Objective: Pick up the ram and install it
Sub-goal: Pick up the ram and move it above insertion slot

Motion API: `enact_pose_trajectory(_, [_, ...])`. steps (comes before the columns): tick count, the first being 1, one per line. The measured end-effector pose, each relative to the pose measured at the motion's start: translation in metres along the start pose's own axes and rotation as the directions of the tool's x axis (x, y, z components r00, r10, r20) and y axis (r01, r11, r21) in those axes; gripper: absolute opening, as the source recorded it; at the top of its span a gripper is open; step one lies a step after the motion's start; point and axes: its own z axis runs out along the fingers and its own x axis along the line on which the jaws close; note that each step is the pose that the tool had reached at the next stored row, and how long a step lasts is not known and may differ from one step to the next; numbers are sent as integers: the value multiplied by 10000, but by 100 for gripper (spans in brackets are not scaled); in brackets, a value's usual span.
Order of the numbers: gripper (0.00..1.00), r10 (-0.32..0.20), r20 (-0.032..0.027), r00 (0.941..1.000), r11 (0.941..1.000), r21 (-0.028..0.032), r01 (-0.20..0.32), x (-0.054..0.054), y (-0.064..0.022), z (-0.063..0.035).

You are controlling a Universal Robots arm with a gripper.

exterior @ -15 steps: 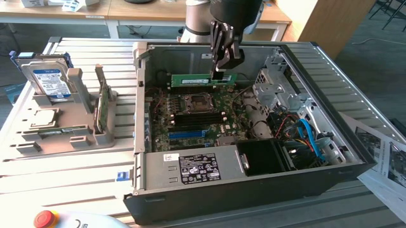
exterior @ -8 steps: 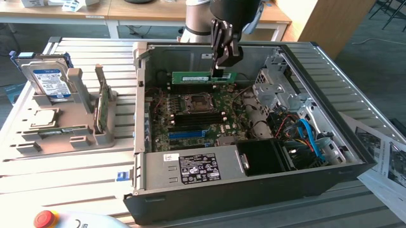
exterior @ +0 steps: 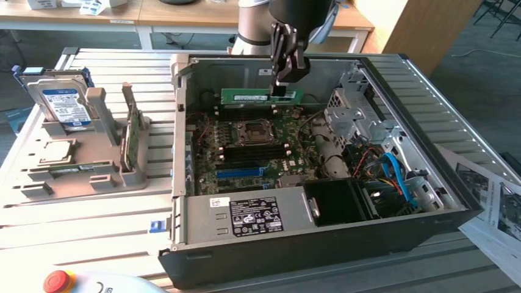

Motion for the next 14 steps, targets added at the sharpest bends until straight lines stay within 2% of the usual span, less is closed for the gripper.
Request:
enact_pose_trajectory(7, [12,8,0,10000,10000,0,-8,-1,0,0])
enact_pose_trajectory(14, [12,7,0,10000,10000,3,-7,-2,-34,-2])
